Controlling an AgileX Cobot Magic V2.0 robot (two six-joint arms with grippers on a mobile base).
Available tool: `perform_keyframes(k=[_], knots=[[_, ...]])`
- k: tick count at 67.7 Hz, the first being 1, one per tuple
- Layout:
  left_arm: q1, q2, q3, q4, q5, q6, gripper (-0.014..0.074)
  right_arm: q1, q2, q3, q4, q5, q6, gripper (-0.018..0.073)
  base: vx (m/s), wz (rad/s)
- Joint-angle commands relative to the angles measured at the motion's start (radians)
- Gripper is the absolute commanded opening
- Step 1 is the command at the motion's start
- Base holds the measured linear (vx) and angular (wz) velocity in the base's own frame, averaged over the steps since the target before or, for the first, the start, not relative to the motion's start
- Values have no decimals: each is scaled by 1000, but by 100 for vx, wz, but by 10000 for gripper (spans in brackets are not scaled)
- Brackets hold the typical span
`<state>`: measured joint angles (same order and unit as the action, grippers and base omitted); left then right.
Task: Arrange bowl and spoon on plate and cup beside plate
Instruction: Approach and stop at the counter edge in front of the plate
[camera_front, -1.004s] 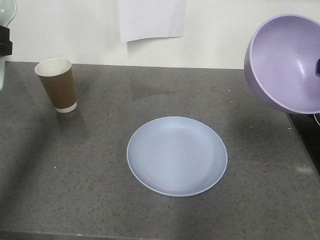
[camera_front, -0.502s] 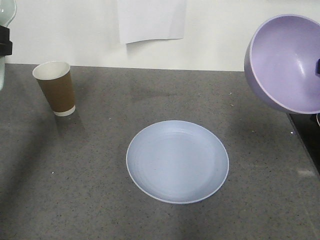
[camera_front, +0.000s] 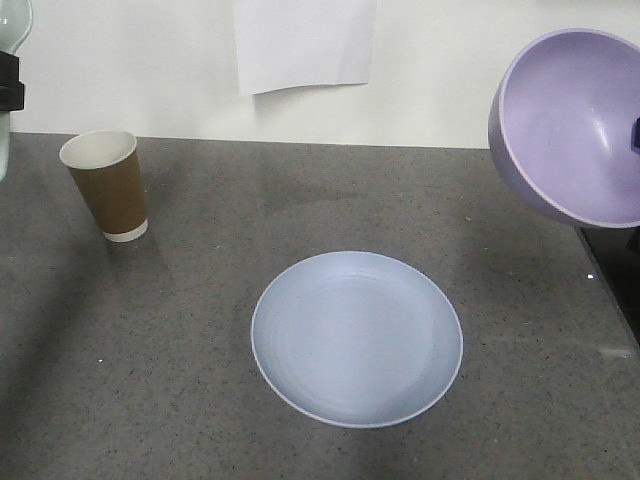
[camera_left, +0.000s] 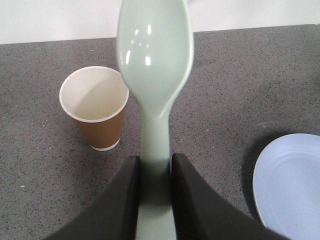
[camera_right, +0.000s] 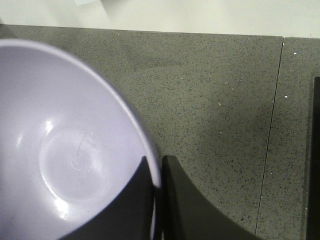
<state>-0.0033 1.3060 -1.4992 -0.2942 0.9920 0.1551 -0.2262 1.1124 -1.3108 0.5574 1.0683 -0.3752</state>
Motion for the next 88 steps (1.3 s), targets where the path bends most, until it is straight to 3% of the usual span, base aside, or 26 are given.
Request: perform_keyframes(k=[1, 88], knots=[[-1, -26, -26, -24, -55, 1, -6, -1, -18, -32, 41, -53, -10, -6, 4, 0], [-1, -26, -26, -24, -55, 1, -6, -1, -18, -32, 41, -53, -10, -6, 1, 0]])
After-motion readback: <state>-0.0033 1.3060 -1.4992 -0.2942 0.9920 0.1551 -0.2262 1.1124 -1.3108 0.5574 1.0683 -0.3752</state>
